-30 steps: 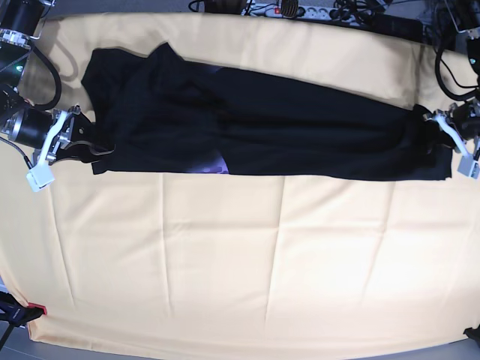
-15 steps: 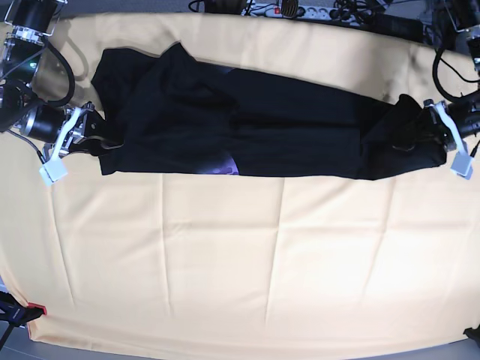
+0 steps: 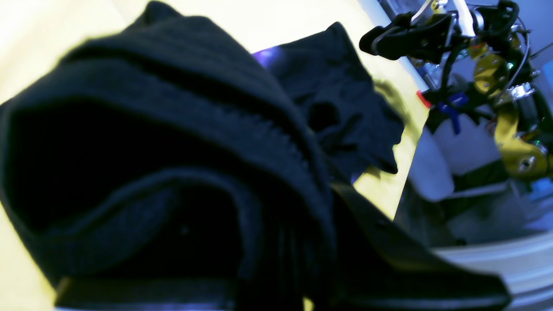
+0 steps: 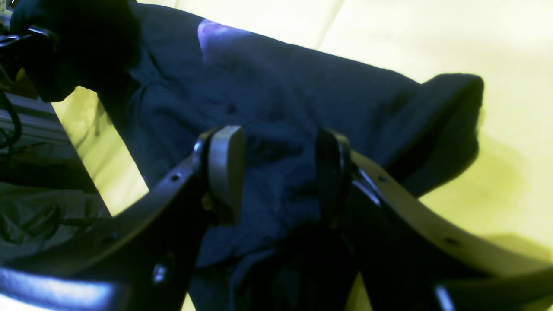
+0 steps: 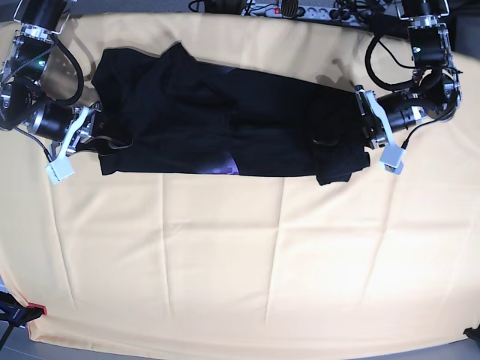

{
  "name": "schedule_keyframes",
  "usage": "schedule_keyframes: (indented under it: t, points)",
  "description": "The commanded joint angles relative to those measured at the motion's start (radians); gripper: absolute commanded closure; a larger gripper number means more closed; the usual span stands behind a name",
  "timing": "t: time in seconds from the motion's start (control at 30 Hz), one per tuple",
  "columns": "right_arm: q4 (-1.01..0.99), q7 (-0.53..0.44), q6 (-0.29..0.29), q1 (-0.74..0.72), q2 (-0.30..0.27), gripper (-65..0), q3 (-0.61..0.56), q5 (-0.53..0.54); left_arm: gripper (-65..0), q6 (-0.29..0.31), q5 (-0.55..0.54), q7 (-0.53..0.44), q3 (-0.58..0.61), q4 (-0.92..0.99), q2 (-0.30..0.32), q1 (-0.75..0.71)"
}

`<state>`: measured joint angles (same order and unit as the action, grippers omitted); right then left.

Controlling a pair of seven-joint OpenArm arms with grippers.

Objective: Fold the T-shirt properly
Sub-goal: 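Fold the shirt end held by the left gripper toward the right gripper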

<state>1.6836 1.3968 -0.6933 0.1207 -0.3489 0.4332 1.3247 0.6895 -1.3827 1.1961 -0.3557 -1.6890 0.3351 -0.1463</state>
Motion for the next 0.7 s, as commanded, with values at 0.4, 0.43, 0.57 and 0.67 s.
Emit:
schedule_keyframes:
  t: [0.4, 0.43, 0.57, 0.67]
  points:
    - [0.095, -0.001, -0.005, -0.018, -0.090, -29.6, 0.010, 0.026, -39.0, 0.009, -0.101, 0.016, 0.012, -0.017, 0.000, 0.017]
    - [0.108, -0.001, -0.005, -0.018, -0.102, -29.6, 0.016, 0.017, -39.0, 0.009, -0.101, 0.016, 0.005, -0.017, 0.000, 0.017]
    - [0.110, -0.001, 0.003, 0.005, -0.106, -32.2, 0.053, -0.086, -38.5, 0.009, -0.061, 0.016, -0.039, -0.017, 0.001, 0.016]
    - [0.064, -0.070, 0.018, 0.070, -0.094, -42.7, 0.053, -0.166, -38.5, 0.009, -0.032, 0.014, -0.060, -0.017, 0.006, 0.017]
